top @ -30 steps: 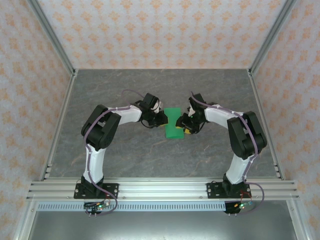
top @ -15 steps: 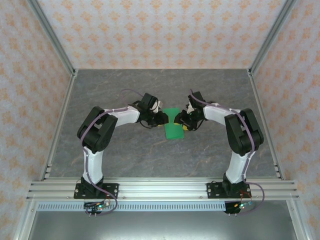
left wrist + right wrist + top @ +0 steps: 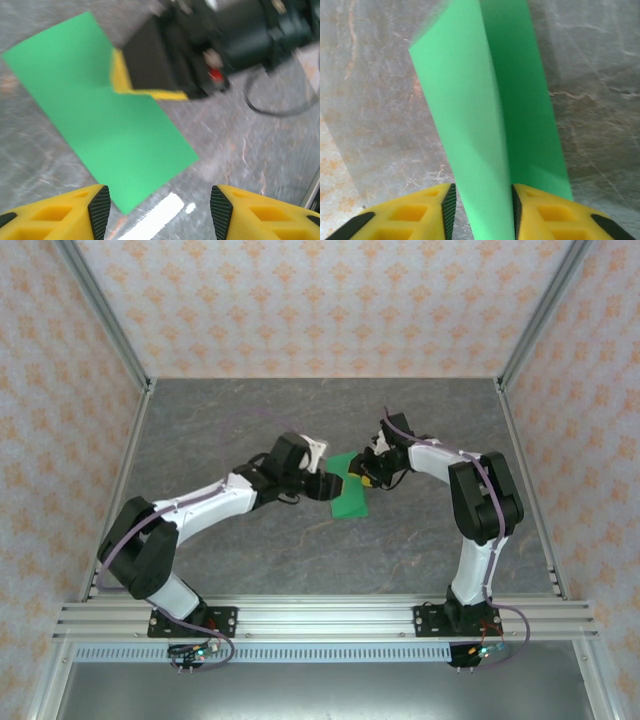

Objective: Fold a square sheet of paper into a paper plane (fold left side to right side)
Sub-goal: Fold the triangle a second time at the center of the table.

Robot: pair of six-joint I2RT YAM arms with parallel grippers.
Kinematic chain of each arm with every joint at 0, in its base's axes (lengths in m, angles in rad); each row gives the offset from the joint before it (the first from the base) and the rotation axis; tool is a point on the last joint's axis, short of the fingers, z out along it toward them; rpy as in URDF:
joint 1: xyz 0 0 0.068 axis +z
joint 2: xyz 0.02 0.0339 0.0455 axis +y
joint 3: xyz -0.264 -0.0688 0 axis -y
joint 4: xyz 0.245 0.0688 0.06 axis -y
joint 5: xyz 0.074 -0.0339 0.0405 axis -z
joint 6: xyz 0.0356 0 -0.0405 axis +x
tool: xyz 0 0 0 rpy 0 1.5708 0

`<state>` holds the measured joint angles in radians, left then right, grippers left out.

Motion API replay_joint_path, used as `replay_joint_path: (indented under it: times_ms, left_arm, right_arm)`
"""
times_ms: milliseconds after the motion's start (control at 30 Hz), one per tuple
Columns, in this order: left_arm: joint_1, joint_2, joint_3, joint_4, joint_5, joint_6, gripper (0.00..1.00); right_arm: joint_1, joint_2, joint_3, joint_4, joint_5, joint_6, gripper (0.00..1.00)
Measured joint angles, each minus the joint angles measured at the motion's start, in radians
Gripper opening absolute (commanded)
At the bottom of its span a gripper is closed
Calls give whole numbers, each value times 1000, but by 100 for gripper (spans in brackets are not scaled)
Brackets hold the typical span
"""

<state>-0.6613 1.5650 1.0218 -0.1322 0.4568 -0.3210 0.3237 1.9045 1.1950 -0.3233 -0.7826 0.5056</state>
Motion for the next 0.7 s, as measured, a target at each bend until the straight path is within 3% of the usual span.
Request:
replay_joint_path:
  times_ms: [200, 700]
  left_arm:
    - [-181, 61, 48, -98, -162, 89, 62]
    - [-307, 347, 319, -249, -476, 158, 71]
  right_arm:
    - [0, 0, 11, 6, -21, 15, 34]
    - [1, 0, 16, 6, -34, 35, 34]
